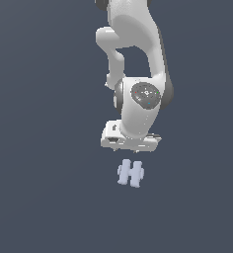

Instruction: Pick up the object and move it to a goal position.

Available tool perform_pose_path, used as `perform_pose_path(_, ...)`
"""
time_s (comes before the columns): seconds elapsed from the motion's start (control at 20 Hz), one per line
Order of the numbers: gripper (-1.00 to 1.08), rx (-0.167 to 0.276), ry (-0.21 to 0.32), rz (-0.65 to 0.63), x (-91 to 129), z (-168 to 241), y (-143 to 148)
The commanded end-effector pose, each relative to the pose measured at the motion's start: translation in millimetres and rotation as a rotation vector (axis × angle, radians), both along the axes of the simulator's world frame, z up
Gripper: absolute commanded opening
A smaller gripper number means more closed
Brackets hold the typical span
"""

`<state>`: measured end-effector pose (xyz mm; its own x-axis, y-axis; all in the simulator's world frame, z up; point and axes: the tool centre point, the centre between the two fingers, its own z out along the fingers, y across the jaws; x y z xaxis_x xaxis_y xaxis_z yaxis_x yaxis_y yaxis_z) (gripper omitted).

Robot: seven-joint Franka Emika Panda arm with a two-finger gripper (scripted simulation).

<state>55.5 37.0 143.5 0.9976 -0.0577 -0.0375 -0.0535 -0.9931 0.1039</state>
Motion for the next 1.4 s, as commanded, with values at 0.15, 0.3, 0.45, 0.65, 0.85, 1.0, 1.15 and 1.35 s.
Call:
perform_pose_path(0.15,0.68,-0.056,0.020,-0.041,19,-17,13)
perform_pose_path(0.3,0.68,-0.090,0.028,-0.062,28,-26,21)
perform_pose_path(0.45,0.68,-0.127,0.033,-0.082,36,-35,29)
perform_pose_path(0.65,0.68,-0.178,0.035,-0.109,45,-48,41)
perform_pose_path(0.85,0.68,-0.231,0.033,-0.133,52,-60,55)
perform_pose_path(1.0,0.68,-0.268,0.028,-0.148,55,-68,64)
perform_pose_path(1.15,0.68,-0.299,0.022,-0.161,57,-75,73)
perform_pose_path(1.35,0.68,-0.330,0.014,-0.172,59,-82,82)
